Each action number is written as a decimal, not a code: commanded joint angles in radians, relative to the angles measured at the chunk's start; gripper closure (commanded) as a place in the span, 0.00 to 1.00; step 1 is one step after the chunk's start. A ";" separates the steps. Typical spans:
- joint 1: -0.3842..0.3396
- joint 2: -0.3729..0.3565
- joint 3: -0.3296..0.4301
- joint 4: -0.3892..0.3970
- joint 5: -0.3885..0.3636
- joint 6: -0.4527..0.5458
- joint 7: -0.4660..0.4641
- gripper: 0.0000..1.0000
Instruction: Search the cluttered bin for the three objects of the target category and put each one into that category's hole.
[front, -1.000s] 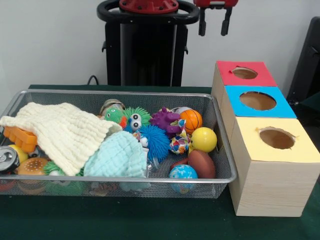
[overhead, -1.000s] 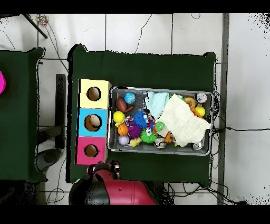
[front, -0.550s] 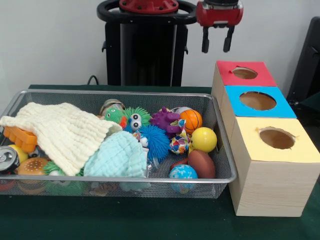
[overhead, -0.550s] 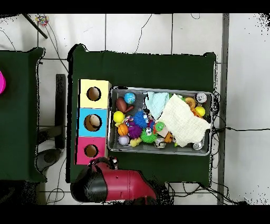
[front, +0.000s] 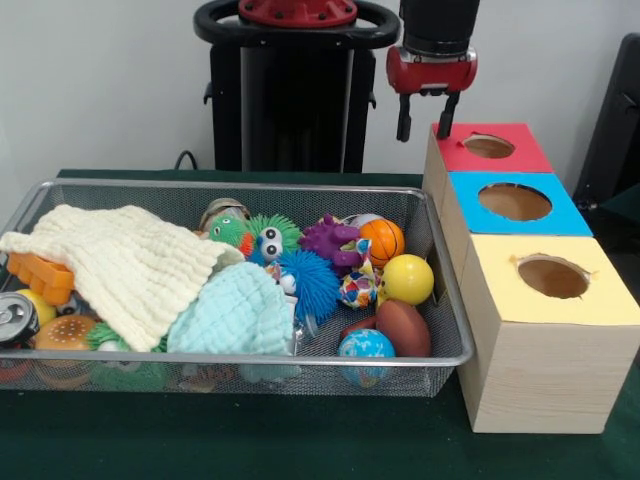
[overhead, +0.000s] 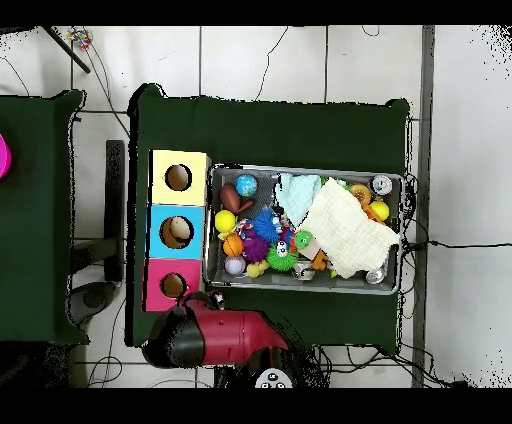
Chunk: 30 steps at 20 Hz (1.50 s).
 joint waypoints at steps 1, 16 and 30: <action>0.015 0.163 -0.008 -0.150 -0.022 -0.066 0.141 0.00; -0.001 -0.023 -0.011 -0.136 0.035 0.175 0.126 0.00; -0.083 -0.151 0.070 -0.153 0.077 0.415 0.073 0.00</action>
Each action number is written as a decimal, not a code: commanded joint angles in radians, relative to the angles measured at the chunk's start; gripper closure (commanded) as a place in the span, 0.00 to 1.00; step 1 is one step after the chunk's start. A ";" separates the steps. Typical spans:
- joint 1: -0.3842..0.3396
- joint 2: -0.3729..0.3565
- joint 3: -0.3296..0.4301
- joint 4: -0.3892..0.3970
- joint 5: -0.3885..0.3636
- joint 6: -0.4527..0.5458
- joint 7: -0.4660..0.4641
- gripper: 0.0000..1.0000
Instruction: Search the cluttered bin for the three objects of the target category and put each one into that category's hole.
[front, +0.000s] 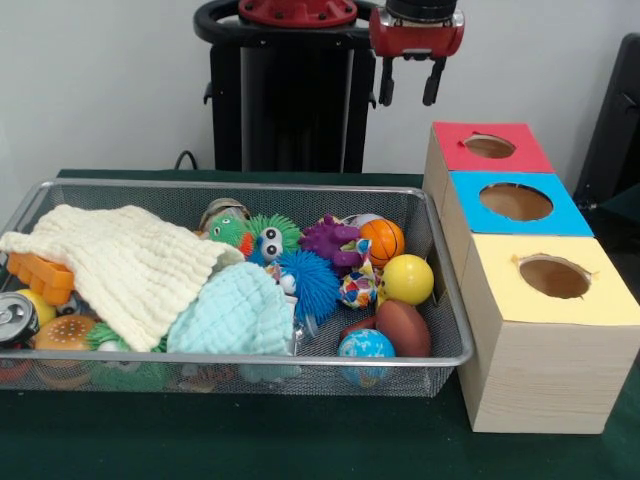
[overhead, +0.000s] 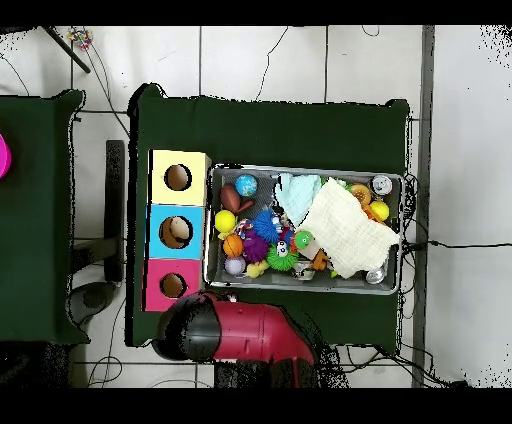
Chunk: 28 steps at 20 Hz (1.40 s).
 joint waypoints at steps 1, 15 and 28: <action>-0.033 -0.029 0.084 -0.112 0.031 0.116 0.074 0.00; -0.013 0.104 0.022 -0.193 -0.004 -0.123 0.171 0.00; -0.040 0.085 0.016 -0.155 -0.013 -0.214 0.143 0.00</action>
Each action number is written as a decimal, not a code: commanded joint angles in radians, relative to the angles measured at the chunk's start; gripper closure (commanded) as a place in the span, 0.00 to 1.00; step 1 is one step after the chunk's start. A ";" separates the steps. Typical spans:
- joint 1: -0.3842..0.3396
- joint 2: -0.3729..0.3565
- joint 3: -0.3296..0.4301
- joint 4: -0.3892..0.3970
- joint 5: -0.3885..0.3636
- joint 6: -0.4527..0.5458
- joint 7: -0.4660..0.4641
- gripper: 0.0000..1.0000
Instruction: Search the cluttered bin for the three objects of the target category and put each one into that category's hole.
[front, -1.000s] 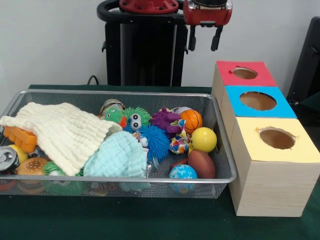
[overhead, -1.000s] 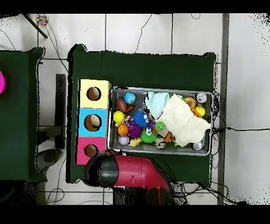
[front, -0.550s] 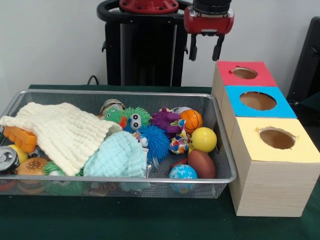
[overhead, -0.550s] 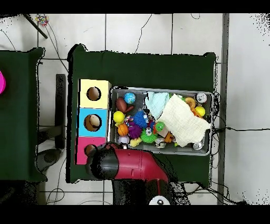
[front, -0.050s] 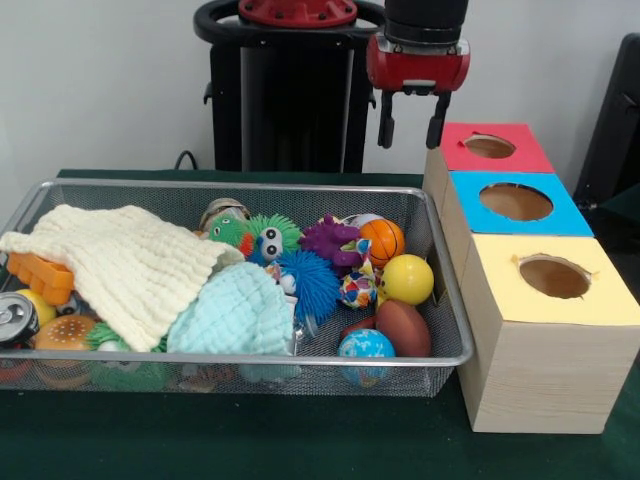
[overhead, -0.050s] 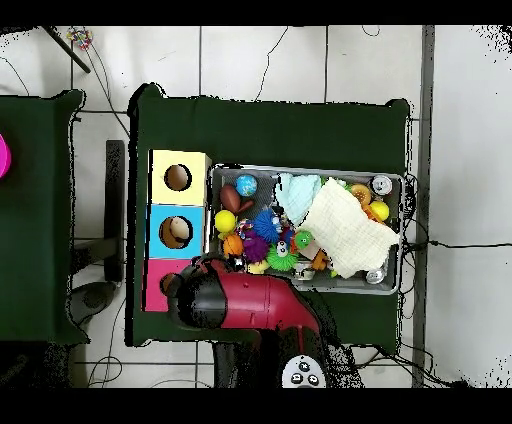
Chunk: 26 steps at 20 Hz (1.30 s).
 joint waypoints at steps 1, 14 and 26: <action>-0.040 -0.002 0.022 -0.020 -0.018 -0.067 0.138 0.00; -0.174 -0.039 0.054 0.124 -0.110 -0.207 0.084 0.00; -0.214 0.055 0.089 0.112 -0.158 -0.319 0.138 0.00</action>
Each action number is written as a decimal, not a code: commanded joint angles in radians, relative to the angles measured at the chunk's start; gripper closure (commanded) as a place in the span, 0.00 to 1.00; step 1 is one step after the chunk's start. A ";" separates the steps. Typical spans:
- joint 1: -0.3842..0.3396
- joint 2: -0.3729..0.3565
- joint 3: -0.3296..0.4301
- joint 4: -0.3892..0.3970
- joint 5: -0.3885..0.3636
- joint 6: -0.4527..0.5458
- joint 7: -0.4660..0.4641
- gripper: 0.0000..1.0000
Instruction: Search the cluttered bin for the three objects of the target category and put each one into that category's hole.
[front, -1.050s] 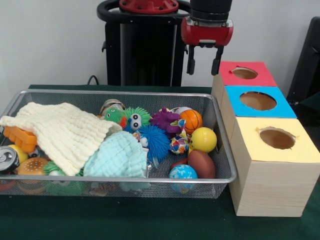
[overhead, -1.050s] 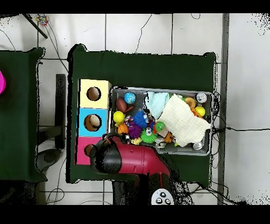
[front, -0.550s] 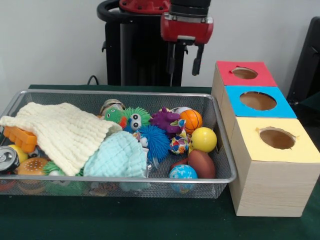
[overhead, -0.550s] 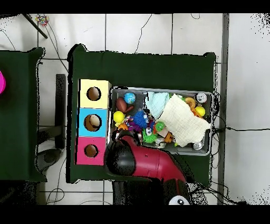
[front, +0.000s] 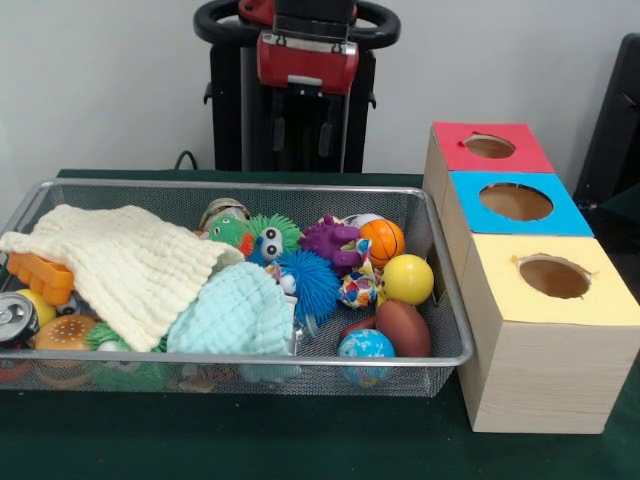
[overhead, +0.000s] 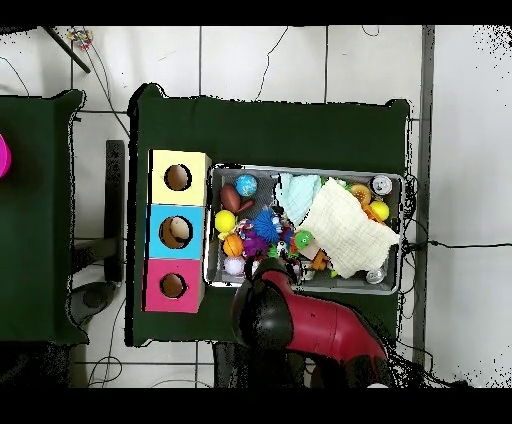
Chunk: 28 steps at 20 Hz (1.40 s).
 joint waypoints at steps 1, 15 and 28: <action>0.020 0.086 0.083 0.007 -0.036 -0.073 0.143 0.00; 0.066 0.117 0.078 -0.086 0.017 0.027 0.129 0.00; 0.095 0.125 0.063 -0.113 0.027 0.010 0.146 0.00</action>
